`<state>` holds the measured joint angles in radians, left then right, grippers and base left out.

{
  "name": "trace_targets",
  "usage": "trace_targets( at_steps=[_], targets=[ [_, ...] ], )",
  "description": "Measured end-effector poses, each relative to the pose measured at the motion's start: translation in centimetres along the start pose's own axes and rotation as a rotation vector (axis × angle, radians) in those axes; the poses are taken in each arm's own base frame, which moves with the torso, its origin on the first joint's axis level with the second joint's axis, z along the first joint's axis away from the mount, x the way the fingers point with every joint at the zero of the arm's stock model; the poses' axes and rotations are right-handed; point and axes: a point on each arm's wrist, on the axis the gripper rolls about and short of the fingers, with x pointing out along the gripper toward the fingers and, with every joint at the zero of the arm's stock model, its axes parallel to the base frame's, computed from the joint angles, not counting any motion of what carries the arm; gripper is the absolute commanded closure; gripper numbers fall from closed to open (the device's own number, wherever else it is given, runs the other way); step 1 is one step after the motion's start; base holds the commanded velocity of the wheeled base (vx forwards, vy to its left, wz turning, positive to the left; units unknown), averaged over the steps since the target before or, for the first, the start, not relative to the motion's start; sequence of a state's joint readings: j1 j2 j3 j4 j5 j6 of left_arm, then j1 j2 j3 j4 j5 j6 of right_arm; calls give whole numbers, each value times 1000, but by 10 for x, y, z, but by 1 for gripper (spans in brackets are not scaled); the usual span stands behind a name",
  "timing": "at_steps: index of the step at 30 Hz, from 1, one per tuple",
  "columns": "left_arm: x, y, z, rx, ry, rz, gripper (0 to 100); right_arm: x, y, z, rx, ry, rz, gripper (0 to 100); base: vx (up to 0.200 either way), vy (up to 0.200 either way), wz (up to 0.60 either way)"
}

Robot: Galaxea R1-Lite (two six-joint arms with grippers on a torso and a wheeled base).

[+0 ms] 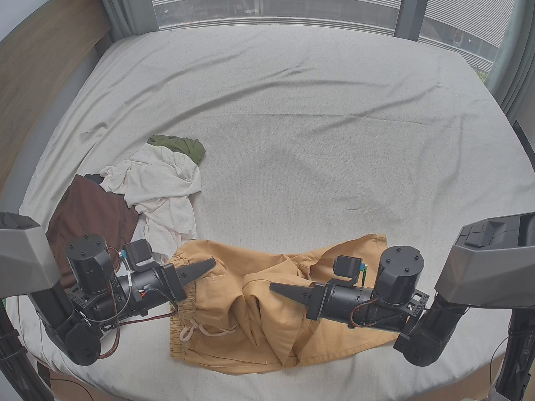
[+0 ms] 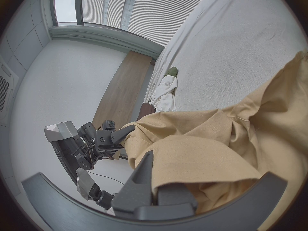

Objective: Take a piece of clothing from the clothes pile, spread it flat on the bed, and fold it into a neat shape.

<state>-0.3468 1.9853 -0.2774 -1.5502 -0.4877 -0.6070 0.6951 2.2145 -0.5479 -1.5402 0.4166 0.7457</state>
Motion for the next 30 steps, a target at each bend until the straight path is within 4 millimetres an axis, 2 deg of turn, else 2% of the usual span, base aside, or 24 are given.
trace_targets(
  at_steps=[5, 10, 15, 20, 25, 30],
  targets=[
    [2, -2, 5, 12, -19, -13, 100, -8, 5, 6, -5, -20, -1, 100, 0, 0, 0],
    [-1, -10, 15, 33, -57, -39, 100, -20, 11, 23, -24, -75, 4, 100, 0, 0, 0],
    [0, -20, 31, 75, -120, -79, 100, -33, 20, 40, -49, -132, 21, 100, 0, 0, 0],
    [-3, -25, 45, 98, -175, -99, 100, -40, 28, 49, -64, -162, 35, 100, 0, 0, 0],
    [1, -27, 59, 125, -225, -117, 100, -47, 27, 56, -72, -183, 33, 100, 0, 0, 0],
    [11, -20, 68, 127, -279, -76, 100, -58, 21, 70, -83, -221, 22, 100, 0, 0, 0]
  ],
)
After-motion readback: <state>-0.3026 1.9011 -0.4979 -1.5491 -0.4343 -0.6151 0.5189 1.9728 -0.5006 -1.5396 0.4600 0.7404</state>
